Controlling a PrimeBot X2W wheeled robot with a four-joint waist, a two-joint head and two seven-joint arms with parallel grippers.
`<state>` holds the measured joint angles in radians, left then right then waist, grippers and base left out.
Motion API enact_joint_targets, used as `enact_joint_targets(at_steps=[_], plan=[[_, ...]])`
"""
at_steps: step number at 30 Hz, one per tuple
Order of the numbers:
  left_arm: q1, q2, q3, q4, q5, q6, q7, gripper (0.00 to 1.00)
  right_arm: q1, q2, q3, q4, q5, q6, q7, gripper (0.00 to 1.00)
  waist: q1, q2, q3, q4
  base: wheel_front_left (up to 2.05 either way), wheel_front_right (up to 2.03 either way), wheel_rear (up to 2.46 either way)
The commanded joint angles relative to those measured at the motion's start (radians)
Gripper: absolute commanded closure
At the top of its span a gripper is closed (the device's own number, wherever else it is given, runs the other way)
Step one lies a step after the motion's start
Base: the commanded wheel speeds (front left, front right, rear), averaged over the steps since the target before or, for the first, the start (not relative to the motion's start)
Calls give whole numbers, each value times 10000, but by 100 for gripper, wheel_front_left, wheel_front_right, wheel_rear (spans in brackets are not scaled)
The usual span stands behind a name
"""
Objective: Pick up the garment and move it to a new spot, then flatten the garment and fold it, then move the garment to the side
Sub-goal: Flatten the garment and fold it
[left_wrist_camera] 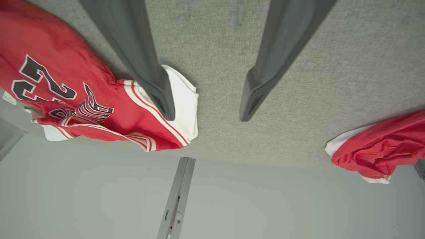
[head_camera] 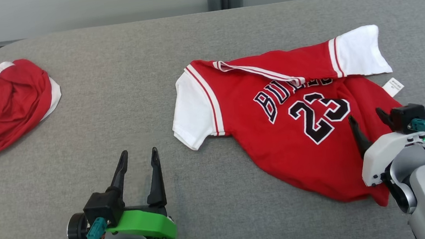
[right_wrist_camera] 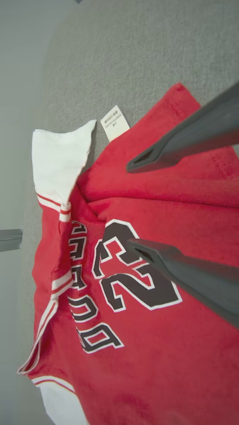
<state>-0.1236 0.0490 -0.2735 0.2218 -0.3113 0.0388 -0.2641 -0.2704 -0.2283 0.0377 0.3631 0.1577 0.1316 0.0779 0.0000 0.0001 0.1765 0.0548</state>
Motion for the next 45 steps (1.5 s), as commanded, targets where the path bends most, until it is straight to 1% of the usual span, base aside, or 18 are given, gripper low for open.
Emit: enact_joint_targets(at_steps=[1,5,7,8,9,10,11,17,20,24,28,33,37,40,41,42,45], plan=[[-171,24,-7,-17,21,20,-6,0,-230,-136,199,452,56,-17,83,0,0,-1,305,417,0,0,0],[-201,24,15,-50,-38,45,-6,0,-732,-423,760,1682,176,-17,260,0,0,-1,397,677,0,0,0],[-211,24,18,-76,-71,67,-6,0,-951,-446,966,2141,306,-17,261,0,0,-1,432,742,0,0,0],[-214,26,22,-80,-74,71,-6,0,-1033,-505,1055,2304,293,-17,222,46,0,-1,447,762,0,0,0],[-228,24,23,-92,-76,81,-6,0,-1156,-588,1163,2468,261,-17,162,67,0,-1,465,783,0,0,0],[-243,24,21,-103,-84,73,-6,0,-1271,-640,1221,2574,247,-17,90,96,0,-1,478,796,0,0,0],[-257,24,13,-114,-100,84,-6,0,-1433,-724,1297,2665,208,-17,-16,100,0,-1,493,808,0,0,0],[-352,26,-45,-183,-180,120,-6,0,-2730,-1442,1668,2747,-98,-19,-467,100,0,-1,645,859,0,0,0],[-412,26,-112,-227,-264,132,-6,0,-3514,-1845,1964,2787,-115,-17,-454,100,0,-1,779,951,0,0,0],[-588,24,-267,-266,-339,129,-7,0,-4573,-2445,2591,3140,-152,-17,-308,100,0,-1,1054,1200,0,0,0],[-800,24,-426,-322,-391,140,-6,0,-5727,-3046,3335,3820,-321,-19,-384,100,0,-1,1411,1549,0,0,0],[-1010,24,-573,-383,-464,173,-5,0,-6845,-3208,3926,4886,-476,-19,-839,100,0,-1,1775,1866,0,0,0],[-1099,24,-622,-415,-492,215,-5,0,-7403,-2985,4400,5668,-851,-17,-1632,100,0,-1,1954,1961,0,0,0],[-1165,24,-611,-400,-437,226,-5,0,-7708,-2722,4479,6146,-1108,-19,-2429,100,0,-1,2017,1883,0,0,0],[-1182,23,-610,-402,-413,232,-7,0,-7727,-2593,4414,6354,-1110,-19,-2537,78,0,-1,2016,1835,0,0,0],[-1207,24,-603,-399,-382,232,-5,0,-7757,-2408,4332,6587,-1153,-17,-2726,0,0,-1,1994,1753,0,0,0],[-1251,26,-595,-354,-317,160,-5,0,-7842,-2091,3927,6883,-1160,-19,-3104,0,0,-1,1877,1523,0,0,0]])
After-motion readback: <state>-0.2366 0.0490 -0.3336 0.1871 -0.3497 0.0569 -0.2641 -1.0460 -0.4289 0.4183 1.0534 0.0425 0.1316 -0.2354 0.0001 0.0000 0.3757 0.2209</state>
